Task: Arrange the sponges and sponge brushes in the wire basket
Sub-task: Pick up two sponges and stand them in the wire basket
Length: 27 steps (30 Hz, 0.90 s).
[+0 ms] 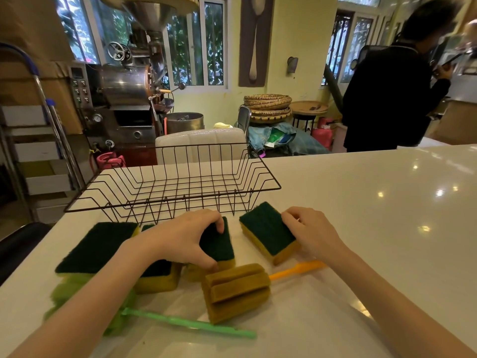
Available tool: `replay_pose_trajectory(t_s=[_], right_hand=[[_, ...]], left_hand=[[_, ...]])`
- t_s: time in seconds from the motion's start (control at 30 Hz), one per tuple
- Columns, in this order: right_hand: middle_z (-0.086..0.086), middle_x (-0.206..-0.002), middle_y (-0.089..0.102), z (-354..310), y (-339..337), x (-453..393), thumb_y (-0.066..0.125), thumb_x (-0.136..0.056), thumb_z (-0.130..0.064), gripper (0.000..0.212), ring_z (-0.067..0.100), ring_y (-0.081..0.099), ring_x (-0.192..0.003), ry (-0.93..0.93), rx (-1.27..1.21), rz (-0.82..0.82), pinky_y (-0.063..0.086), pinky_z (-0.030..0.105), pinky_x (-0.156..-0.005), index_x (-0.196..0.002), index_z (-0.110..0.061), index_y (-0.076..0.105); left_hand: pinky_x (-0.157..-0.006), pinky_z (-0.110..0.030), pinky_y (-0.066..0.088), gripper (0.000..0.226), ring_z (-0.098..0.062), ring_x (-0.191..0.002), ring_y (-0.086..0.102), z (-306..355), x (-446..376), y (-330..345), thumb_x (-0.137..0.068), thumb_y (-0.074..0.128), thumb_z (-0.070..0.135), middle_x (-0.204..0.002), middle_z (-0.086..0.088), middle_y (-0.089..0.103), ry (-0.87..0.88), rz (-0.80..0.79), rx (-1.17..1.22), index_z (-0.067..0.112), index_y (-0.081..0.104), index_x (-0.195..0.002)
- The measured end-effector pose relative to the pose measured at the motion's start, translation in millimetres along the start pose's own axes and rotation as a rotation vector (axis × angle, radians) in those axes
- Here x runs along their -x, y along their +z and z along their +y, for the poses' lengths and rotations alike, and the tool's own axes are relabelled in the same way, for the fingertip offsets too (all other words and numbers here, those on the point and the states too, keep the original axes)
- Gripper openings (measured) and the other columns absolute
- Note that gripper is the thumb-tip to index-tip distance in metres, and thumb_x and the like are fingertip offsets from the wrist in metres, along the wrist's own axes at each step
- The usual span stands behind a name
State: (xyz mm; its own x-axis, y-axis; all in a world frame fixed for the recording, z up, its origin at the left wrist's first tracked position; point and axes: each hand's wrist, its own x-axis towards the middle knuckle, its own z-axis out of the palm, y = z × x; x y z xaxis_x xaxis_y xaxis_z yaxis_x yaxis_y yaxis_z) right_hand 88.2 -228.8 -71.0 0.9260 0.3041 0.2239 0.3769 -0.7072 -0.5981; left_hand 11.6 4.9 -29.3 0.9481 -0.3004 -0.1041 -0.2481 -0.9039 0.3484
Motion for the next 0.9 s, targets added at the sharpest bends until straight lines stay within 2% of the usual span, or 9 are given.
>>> replay_pose_trajectory(t_s=[0.07,0.17,0.3,0.4,0.47,0.6,0.67,0.77,0.9], right_hand=[[0.001,-0.102,0.06,1.1,3.1,0.2,0.041,-0.088,-0.024,0.023,0.008,0.052,-0.082,-0.043,-0.005,-0.026,0.042,0.023,-0.067,-0.107,-0.02,0.054],[-0.002,-0.128,0.045,-2.8,4.6,3.3,0.04,-0.087,-0.01,0.045,0.002,0.043,-0.104,-0.171,-0.113,-0.119,0.038,0.011,-0.082,-0.128,-0.027,0.036],[-0.013,-0.142,0.031,-9.6,-0.5,5.4,0.034,-0.083,0.004,0.057,-0.003,0.017,-0.129,-0.373,0.013,-0.271,0.012,0.013,-0.104,-0.127,-0.031,0.041],[-0.014,-0.14,0.036,-11.5,-5.1,5.8,0.038,-0.088,-0.008,0.046,-0.006,0.028,-0.122,-0.347,0.024,-0.356,0.021,0.013,-0.1,-0.126,-0.033,0.044],[-0.014,-0.13,0.041,-15.2,-10.7,5.6,0.047,-0.084,-0.02,0.043,-0.01,0.038,-0.105,-0.305,-0.025,-0.383,0.031,0.006,-0.081,-0.123,-0.036,0.043],[-0.005,-0.123,0.042,-23.7,-19.1,-2.0,0.057,-0.07,-0.033,0.045,0.007,0.041,-0.101,-0.248,0.013,-0.467,0.034,0.011,-0.069,-0.113,-0.033,0.045],[-0.007,-0.113,0.045,-29.3,-26.8,-6.4,0.059,-0.062,-0.038,0.053,0.007,0.047,-0.091,-0.174,0.038,-0.584,0.038,0.014,-0.063,-0.112,-0.036,0.042],[-0.017,-0.099,0.041,-37.9,-37.8,-12.4,0.069,-0.059,-0.033,0.067,0.008,0.048,-0.085,-0.153,0.147,-0.754,0.04,0.014,-0.057,-0.116,-0.037,0.035],[-0.009,-0.103,0.039,-47.6,-39.6,-19.9,0.076,-0.06,-0.023,0.07,0.008,0.043,-0.083,-0.201,0.355,-0.753,0.038,0.018,-0.059,-0.116,-0.035,0.035]], left_hand=[[-0.069,-0.016,0.038,0.055,-0.007,-0.095,0.041,0.2,0.1,0.3,-0.061,0.073,0.044,-0.106,0.014,0.042,-0.004,0.002,-0.005,0.037,0.038,-0.103],[-0.073,-0.016,0.038,0.069,-0.006,-0.098,0.041,-0.2,0.8,0.6,-0.057,0.074,0.05,-0.112,0.013,0.042,-0.037,0.004,0.004,0.037,0.033,-0.112],[-0.1,-0.028,0.031,0.101,-0.012,-0.125,0.032,-2.3,2.6,-1.6,-0.056,0.074,0.053,-0.142,0.008,0.031,-0.073,-0.002,-0.045,0.031,0.016,-0.136],[-0.097,-0.025,0.028,0.099,-0.011,-0.125,0.031,-1.5,3.6,-3.6,-0.059,0.071,0.054,-0.142,0.007,0.032,-0.06,-0.03,-0.111,0.028,0.017,-0.138],[-0.095,-0.025,0.029,0.096,-0.012,-0.123,0.033,-0.5,4.0,-3.7,-0.06,0.071,0.053,-0.139,0.007,0.035,-0.057,-0.036,-0.121,0.028,0.019,-0.137],[-0.098,-0.03,0.031,0.096,-0.012,-0.123,0.033,0.2,3.9,-3.6,-0.059,0.071,0.054,-0.139,0.008,0.036,-0.07,-0.024,-0.132,0.028,0.021,-0.137],[-0.094,-0.028,0.032,0.094,-0.012,-0.121,0.036,0.3,3.6,-3.6,-0.058,0.072,0.054,-0.137,0.007,0.039,-0.071,-0.015,-0.117,0.028,0.025,-0.135],[-0.086,-0.025,0.034,0.091,-0.013,-0.115,0.04,2.4,2.3,-5.5,-0.056,0.073,0.054,-0.132,0.005,0.044,-0.079,-0.013,-0.108,0.027,0.03,-0.133],[-0.093,-0.03,0.038,0.09,-0.016,-0.117,0.04,9.5,-1.3,-15.7,-0.058,0.072,0.054,-0.132,0.002,0.045,-0.088,-0.054,-0.162,0.024,0.033,-0.132]])
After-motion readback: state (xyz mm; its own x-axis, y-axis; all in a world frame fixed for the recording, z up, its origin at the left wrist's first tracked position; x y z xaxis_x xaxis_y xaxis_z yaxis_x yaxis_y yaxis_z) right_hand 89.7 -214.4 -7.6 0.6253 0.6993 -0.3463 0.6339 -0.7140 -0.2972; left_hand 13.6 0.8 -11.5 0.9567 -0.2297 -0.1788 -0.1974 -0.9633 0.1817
